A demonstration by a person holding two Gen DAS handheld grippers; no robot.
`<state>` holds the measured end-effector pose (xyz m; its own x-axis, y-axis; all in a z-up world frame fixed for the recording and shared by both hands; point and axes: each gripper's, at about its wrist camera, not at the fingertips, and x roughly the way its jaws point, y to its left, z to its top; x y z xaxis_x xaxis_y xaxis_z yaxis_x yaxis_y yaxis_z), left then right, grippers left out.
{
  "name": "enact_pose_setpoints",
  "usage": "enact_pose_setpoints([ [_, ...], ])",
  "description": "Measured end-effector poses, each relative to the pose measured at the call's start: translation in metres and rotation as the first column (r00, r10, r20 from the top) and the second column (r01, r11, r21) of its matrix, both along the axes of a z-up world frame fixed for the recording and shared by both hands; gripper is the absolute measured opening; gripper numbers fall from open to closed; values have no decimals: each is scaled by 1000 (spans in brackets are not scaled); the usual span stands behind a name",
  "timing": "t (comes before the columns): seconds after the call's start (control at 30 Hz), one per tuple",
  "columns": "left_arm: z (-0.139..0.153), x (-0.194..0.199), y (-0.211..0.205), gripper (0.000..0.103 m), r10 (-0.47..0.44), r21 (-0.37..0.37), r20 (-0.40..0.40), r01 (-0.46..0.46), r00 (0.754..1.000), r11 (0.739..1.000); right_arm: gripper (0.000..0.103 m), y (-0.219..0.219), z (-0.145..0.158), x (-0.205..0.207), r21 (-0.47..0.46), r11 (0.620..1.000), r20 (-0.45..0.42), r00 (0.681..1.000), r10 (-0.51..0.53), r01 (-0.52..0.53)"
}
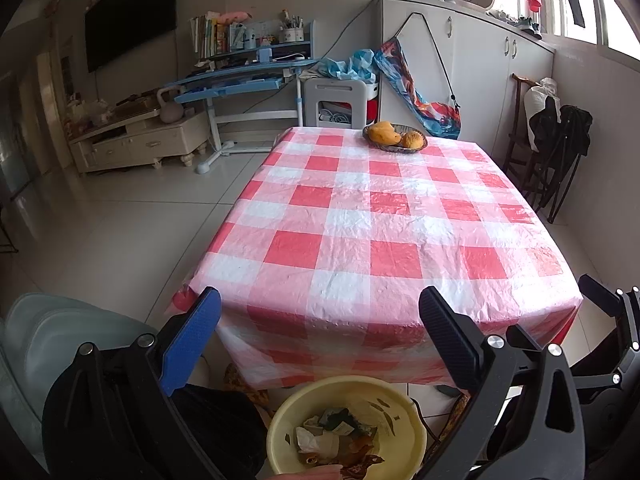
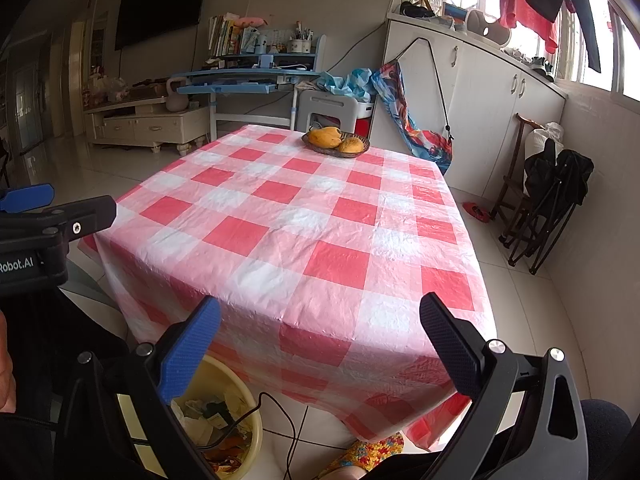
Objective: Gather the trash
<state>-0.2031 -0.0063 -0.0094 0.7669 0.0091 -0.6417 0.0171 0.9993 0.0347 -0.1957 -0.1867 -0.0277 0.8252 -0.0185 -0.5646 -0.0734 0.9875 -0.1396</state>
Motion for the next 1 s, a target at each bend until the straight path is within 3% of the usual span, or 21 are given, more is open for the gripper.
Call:
enact_pose_setpoints([
  [1.0, 0, 0, -3, 96, 3, 1, -2, -3, 1000, 1000, 95, 2, 2, -1, -6, 1000, 5, 1000, 4, -4],
])
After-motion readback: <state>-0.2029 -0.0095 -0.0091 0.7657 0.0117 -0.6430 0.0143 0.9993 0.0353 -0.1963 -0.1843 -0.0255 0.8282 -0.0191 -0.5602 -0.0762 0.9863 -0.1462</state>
